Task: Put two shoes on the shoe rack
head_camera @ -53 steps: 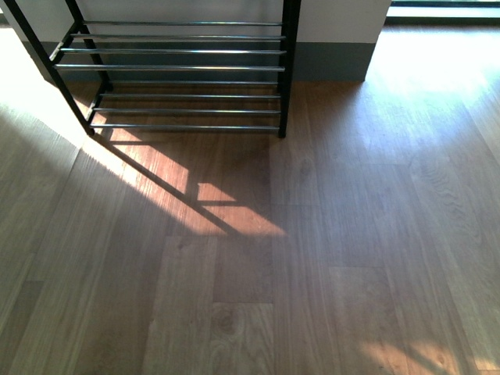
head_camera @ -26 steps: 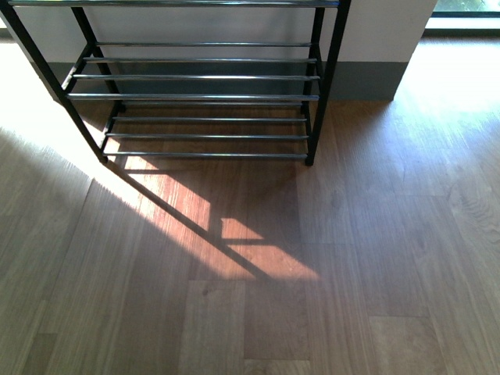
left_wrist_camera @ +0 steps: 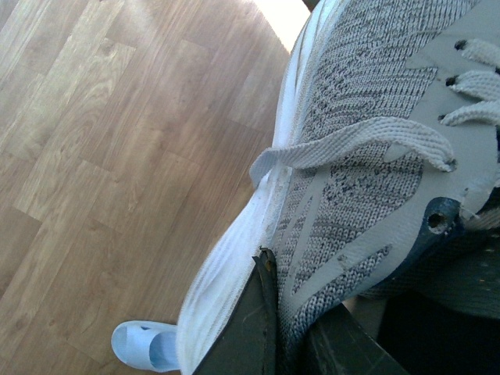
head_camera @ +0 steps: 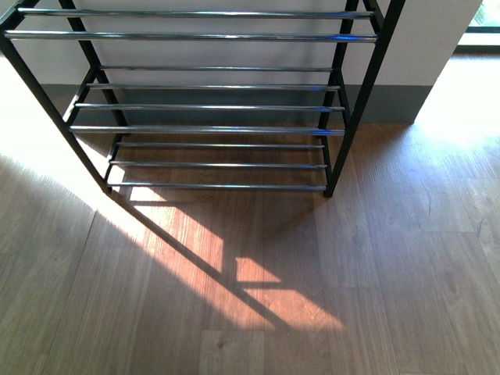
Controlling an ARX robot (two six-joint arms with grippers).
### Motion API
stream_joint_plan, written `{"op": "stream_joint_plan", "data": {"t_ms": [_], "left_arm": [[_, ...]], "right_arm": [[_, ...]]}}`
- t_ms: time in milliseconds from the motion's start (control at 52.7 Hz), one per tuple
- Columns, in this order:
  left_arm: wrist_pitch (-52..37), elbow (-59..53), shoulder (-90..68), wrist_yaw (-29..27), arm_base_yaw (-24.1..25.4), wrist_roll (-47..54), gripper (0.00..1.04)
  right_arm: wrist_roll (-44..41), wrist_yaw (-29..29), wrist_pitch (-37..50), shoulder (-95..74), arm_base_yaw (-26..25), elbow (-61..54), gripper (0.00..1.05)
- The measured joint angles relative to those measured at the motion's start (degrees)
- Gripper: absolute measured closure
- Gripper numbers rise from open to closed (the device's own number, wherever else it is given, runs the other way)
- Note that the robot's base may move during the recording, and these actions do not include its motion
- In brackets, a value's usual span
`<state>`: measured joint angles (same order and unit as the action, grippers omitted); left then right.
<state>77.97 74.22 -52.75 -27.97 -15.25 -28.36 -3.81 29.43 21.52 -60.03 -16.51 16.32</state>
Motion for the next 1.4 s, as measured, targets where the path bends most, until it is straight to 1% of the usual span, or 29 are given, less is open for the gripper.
{"op": "stream_joint_plan", "data": {"t_ms": [1404], "left_arm": [[0.0,-0.02,-0.15,0.09,0.0,0.0,1.03]], "right_arm": [[0.0,-0.2,-0.02,-0.07,-0.02,0.0,1.03]]}}
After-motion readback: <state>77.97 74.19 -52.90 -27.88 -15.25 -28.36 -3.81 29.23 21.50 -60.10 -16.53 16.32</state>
